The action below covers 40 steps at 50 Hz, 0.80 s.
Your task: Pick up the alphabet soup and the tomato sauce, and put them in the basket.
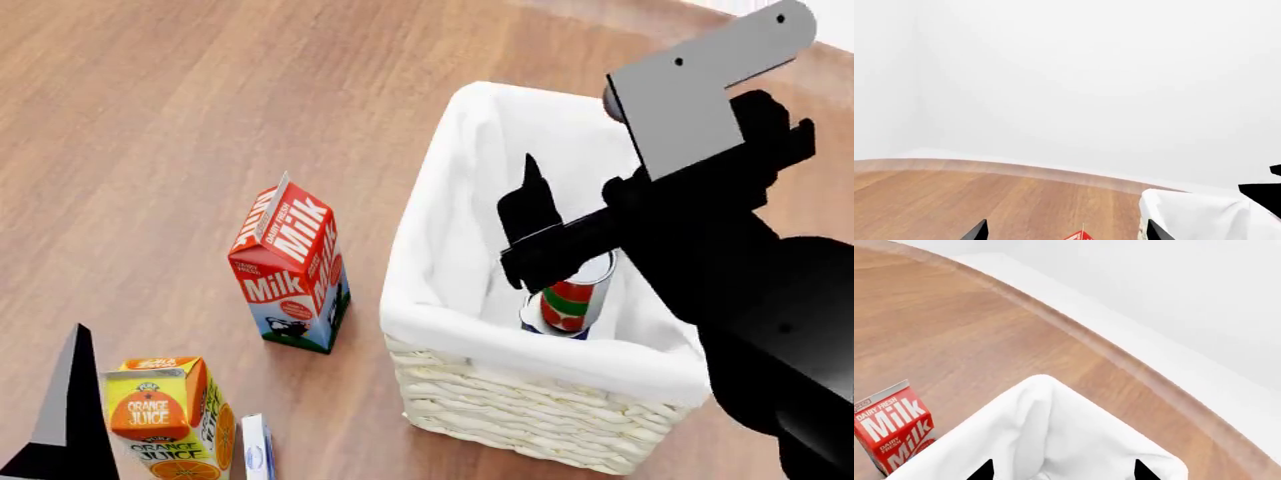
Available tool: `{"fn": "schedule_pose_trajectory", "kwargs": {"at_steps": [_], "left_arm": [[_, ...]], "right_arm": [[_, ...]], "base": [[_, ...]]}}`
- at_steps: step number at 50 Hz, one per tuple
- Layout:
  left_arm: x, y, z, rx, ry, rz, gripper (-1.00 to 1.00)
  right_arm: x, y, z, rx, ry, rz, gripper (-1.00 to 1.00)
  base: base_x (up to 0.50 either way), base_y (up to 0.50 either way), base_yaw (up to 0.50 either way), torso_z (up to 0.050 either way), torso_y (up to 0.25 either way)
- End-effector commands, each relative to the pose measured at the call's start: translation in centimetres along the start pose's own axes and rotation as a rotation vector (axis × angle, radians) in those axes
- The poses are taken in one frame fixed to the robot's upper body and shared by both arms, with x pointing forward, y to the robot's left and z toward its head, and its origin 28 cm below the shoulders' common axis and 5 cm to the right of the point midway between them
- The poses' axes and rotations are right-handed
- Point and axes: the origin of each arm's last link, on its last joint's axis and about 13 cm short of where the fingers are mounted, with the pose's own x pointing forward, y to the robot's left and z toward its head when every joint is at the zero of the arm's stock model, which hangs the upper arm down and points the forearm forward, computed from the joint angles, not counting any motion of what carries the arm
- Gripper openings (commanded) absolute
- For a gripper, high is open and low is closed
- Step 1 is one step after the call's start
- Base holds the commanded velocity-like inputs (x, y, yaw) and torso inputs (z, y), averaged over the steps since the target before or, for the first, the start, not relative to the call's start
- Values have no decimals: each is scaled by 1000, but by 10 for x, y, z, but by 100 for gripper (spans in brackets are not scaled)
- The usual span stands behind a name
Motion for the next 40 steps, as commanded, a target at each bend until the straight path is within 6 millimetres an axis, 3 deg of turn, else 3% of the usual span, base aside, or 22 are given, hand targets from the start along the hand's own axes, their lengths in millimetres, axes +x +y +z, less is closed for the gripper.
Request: {"fn": "schedule_pose_trajectory", "kwargs": {"at_steps": [1,14,22,40], "left_arm": [[-1,0,2,0,-5,0,100],[-1,-2,1,5,-7,-8,100],[-1,-3,2,8,-9,-9,100],[-1,-1,5,9,-14,0,100]], "right_arm": [[-29,11,-21,65,-156,-127,100],[-62,37,-37,-5,-404,-278,100],[-80,54,-47,9,-442,-283,100],[-97,89,-82,146,-480,-289,100]], "base": [[0,0,0,0,0],[0,0,0,0,0],[0,0,0,0,0],[0,0,0,0,0]]}}
